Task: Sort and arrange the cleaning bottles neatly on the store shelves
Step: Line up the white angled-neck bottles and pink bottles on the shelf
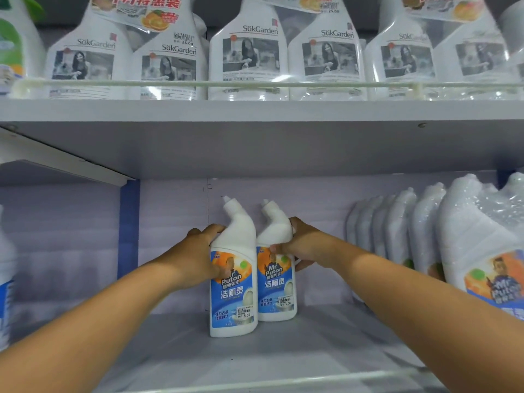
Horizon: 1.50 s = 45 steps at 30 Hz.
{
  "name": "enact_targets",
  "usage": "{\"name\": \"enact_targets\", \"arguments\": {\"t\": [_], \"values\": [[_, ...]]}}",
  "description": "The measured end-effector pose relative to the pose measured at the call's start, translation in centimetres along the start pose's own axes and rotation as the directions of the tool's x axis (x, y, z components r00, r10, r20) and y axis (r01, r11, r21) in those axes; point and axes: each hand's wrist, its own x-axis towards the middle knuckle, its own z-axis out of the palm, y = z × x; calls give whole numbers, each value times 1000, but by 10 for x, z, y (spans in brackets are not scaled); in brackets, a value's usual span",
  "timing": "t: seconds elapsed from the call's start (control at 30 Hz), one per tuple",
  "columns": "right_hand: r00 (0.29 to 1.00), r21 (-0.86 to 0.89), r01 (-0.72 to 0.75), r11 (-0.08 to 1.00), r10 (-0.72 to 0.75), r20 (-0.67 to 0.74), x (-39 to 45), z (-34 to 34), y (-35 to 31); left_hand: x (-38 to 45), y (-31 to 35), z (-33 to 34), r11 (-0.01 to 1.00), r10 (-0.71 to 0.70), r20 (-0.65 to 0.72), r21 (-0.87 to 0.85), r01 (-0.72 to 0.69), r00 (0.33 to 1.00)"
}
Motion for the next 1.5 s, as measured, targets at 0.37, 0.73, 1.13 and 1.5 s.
{"name": "enact_targets", "arguments": {"t": [0.37,0.73,1.13,1.5], "values": [[985,368,-128,921,75,154,8,24,30,31,-19,25,493,-225,366,-757,429,903],[982,334,-142,932,91,165,16,27,40,45,-39,38,567,-252,279,-733,375,927],[979,334,-152,930,96,178,12,25,40,41,-44,35,537,-205,326,-751,384,923],[977,346,-166,923,107,182,12,26,41,35,-44,34,557,-242,339,-718,416,909]]}}
